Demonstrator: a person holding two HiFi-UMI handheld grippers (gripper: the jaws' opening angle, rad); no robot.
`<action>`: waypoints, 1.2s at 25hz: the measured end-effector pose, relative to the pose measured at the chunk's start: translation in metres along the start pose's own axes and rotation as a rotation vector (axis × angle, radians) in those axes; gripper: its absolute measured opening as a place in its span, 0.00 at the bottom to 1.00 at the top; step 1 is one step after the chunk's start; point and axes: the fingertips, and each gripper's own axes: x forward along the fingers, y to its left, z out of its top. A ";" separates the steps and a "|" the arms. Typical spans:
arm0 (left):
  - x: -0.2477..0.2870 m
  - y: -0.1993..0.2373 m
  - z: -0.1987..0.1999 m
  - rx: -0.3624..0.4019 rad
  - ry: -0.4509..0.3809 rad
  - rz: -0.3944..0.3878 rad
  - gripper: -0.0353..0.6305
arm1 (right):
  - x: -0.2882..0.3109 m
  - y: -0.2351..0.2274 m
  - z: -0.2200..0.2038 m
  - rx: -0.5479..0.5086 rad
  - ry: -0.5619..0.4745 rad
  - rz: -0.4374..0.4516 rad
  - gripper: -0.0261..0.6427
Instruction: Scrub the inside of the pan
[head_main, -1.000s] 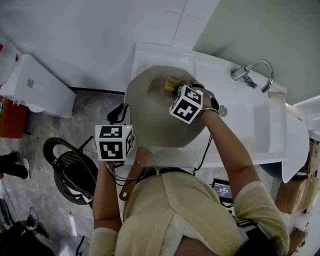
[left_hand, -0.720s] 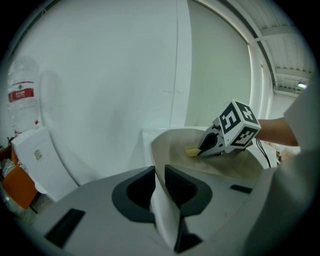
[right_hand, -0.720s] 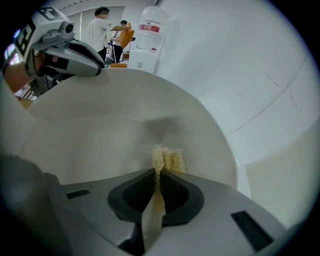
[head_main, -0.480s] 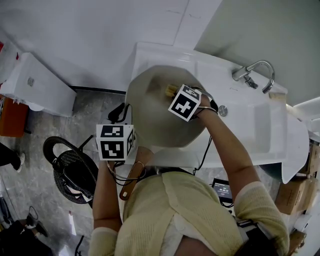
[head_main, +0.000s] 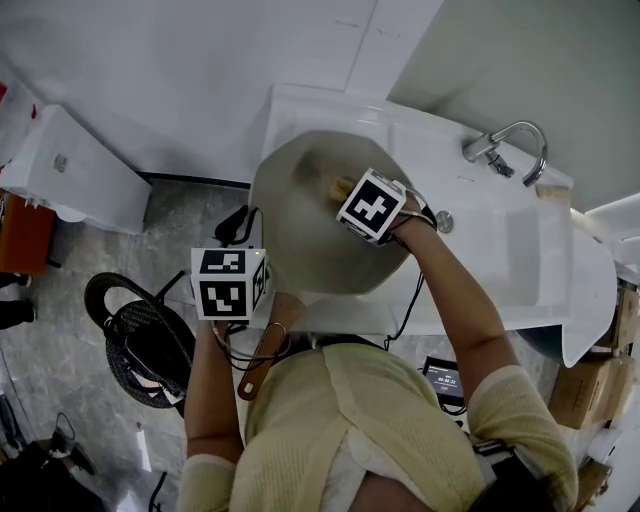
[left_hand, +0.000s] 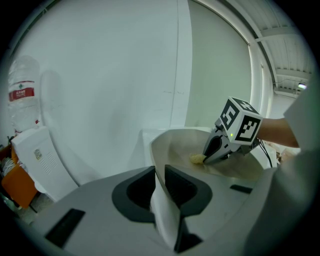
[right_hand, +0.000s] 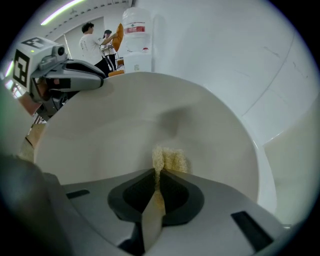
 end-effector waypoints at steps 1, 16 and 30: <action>0.000 0.000 0.000 0.000 0.000 0.000 0.22 | 0.000 0.002 -0.001 0.007 0.004 0.011 0.11; 0.000 -0.001 -0.001 -0.007 -0.006 0.000 0.22 | -0.008 0.049 -0.011 0.011 0.026 0.196 0.11; -0.002 -0.002 -0.001 -0.008 -0.013 0.002 0.22 | -0.013 0.094 -0.008 0.015 0.016 0.402 0.11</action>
